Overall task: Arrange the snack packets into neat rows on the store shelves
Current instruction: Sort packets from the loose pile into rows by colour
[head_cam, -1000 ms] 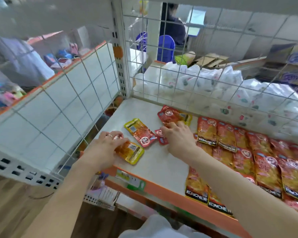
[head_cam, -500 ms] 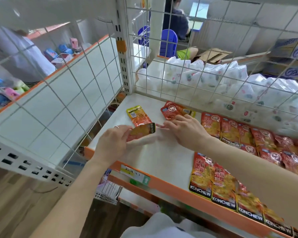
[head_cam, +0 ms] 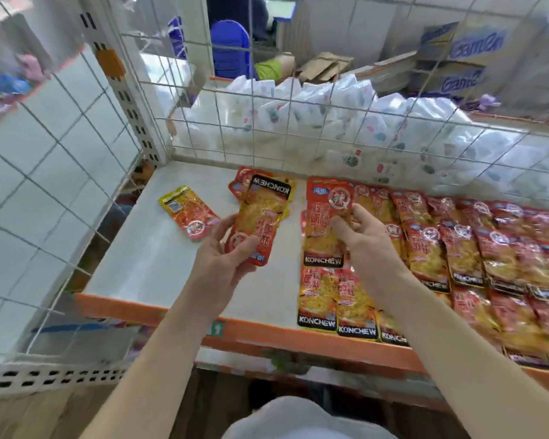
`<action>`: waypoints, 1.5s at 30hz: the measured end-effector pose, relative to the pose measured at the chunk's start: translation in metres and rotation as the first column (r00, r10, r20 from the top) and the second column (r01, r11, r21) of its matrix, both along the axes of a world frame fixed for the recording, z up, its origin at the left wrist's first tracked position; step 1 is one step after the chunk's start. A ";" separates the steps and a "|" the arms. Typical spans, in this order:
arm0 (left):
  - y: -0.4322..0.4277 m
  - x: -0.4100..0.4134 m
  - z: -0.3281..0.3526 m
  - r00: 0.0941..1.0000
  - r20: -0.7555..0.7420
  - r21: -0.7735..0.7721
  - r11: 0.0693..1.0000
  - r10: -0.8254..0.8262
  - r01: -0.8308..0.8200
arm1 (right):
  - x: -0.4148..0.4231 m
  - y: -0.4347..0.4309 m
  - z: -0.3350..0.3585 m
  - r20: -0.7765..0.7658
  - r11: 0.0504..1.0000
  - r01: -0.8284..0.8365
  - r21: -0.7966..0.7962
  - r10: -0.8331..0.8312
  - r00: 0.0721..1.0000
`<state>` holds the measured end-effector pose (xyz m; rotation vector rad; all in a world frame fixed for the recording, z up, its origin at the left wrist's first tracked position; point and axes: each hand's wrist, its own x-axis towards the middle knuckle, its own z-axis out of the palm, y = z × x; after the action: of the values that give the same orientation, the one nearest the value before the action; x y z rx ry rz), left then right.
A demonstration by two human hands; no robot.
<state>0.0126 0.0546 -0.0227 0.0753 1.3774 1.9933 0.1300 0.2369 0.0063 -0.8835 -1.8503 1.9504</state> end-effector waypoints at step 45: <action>0.229 0.332 0.007 0.938 -0.273 -0.202 0.966 -0.216 0.164 | 0.394 0.186 -0.006 0.034 0.957 0.275 -0.091 -0.273 0.961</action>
<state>0.3450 0.2839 -0.0155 0.4229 1.6605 1.7400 0.5240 0.4224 0.0005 -1.1270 -1.5584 1.8732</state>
